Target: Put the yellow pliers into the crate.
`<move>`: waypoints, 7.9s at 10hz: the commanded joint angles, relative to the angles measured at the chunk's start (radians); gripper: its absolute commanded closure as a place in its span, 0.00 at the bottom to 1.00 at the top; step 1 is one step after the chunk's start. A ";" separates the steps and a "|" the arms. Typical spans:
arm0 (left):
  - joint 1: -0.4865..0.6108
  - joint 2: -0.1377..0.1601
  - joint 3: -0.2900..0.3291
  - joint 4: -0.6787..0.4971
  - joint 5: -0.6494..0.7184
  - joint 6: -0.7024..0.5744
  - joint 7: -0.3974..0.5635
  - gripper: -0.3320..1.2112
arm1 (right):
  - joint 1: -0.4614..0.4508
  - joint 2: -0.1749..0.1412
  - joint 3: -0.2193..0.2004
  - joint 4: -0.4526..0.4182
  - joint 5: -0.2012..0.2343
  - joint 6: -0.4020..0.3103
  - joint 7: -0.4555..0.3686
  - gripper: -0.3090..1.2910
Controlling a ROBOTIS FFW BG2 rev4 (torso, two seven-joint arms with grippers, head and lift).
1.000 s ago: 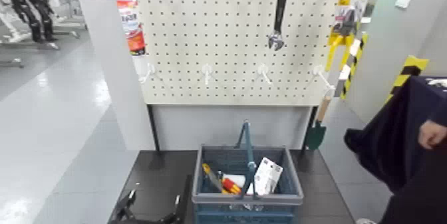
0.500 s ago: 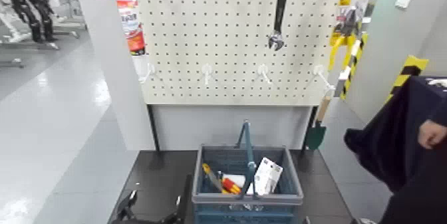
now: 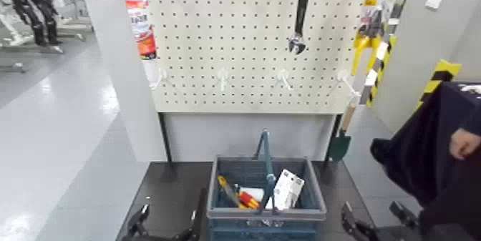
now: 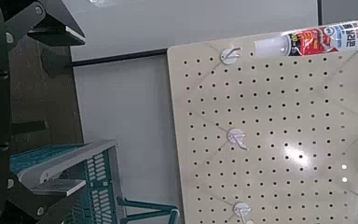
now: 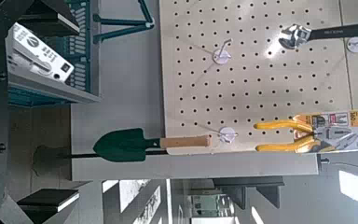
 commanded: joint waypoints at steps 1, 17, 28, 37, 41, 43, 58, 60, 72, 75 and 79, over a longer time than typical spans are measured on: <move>-0.005 0.002 -0.003 0.000 0.000 0.003 -0.001 0.35 | -0.075 0.005 -0.058 0.002 -0.017 0.059 0.051 0.24; -0.035 0.005 -0.019 0.003 0.006 0.028 -0.017 0.35 | -0.661 -0.216 -0.141 0.226 -0.096 0.222 0.321 0.24; -0.066 0.008 -0.042 0.005 0.005 0.041 -0.030 0.35 | -1.095 -0.341 0.007 0.738 -0.353 0.191 0.607 0.25; -0.086 0.009 -0.049 0.012 0.006 0.041 -0.035 0.35 | -1.265 -0.359 0.114 0.953 -0.410 0.194 0.743 0.43; -0.088 0.012 -0.051 0.014 0.006 0.041 -0.035 0.35 | -1.288 -0.359 0.137 0.955 -0.389 0.205 0.746 0.88; -0.088 0.012 -0.051 0.014 0.006 0.040 -0.035 0.35 | -1.298 -0.359 0.142 0.955 -0.386 0.202 0.745 0.88; -0.086 0.023 -0.057 0.012 0.009 0.041 -0.035 0.35 | -1.101 -0.287 0.079 0.539 -0.406 0.280 0.717 0.88; -0.086 0.023 -0.054 0.012 0.009 0.045 -0.035 0.35 | -1.049 -0.239 0.088 0.510 -0.407 0.278 0.709 0.88; -0.088 0.026 -0.059 0.012 0.012 0.046 -0.035 0.35 | -0.819 -0.141 0.139 0.603 -0.402 0.269 0.726 0.88; -0.088 0.028 -0.062 0.012 0.012 0.046 -0.035 0.35 | -0.807 -0.150 0.154 0.673 -0.349 0.246 0.732 0.88; -0.089 0.028 -0.065 0.012 0.012 0.048 -0.035 0.35 | -0.805 -0.153 0.194 0.786 -0.298 0.191 0.743 0.88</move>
